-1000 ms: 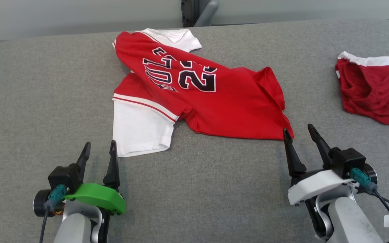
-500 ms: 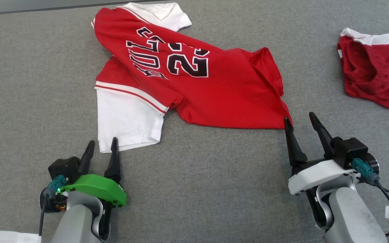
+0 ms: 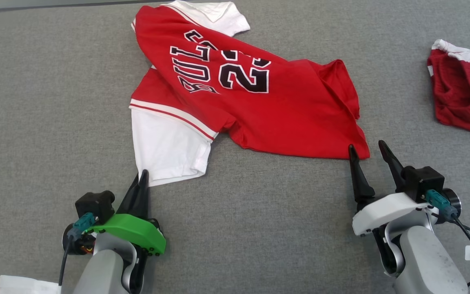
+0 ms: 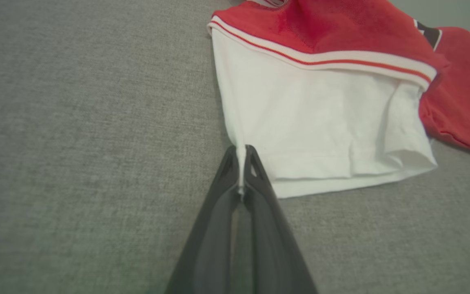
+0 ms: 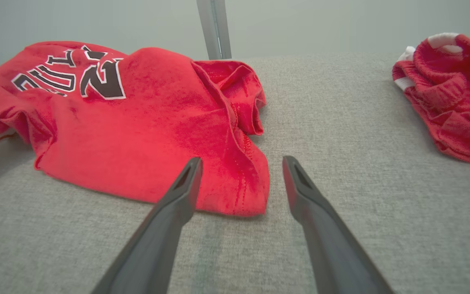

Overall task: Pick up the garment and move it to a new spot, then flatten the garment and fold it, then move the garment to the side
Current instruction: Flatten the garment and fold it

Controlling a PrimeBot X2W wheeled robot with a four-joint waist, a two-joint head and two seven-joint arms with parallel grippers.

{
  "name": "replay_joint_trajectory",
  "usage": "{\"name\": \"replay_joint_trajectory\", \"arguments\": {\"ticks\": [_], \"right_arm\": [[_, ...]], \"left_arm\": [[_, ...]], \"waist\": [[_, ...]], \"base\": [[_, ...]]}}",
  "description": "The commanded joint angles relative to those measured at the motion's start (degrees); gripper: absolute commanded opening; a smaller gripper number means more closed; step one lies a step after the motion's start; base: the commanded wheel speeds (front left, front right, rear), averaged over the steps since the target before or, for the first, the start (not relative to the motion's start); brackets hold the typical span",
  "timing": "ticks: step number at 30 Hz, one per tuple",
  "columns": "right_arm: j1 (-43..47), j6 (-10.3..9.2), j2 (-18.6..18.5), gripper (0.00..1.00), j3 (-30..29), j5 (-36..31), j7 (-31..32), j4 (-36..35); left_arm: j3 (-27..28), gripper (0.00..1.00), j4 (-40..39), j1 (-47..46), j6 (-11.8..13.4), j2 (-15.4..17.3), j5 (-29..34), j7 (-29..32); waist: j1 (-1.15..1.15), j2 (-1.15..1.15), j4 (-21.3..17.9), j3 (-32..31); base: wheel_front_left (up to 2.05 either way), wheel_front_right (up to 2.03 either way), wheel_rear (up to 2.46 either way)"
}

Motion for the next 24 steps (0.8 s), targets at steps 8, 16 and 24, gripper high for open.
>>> {"name": "replay_joint_trajectory", "arguments": {"ticks": [8, 16, 24], "right_arm": [[-1.69, -0.03, -0.21, 1.0, -1.12, -0.16, -0.14, 4.75], [-2.46, -0.03, -0.2, 1.0, -3.06, 2.0, -0.14, 6.04], [-2.4, -0.03, -0.19, 0.0, -2.87, 3.76, -0.03, 8.44]], "left_arm": [[-0.47, 0.0, -0.91, 1.45, 0.14, 0.29, 0.51, 0.16], [-0.77, 0.0, -1.32, 1.75, 0.14, 0.29, 1.26, 0.16], [-0.86, 0.0, -1.4, 2.0, 0.14, 0.28, 1.84, 0.16]], "waist": [[0.0, 0.07, 2.37, 0.53], [0.0, 0.07, 2.68, 0.8], [0.0, 0.07, 2.8, 0.78]], "base": [[0.0, 0.0, 0.0], [0.0, 0.0, 0.0], [0.0, 0.0, 0.0]]}}
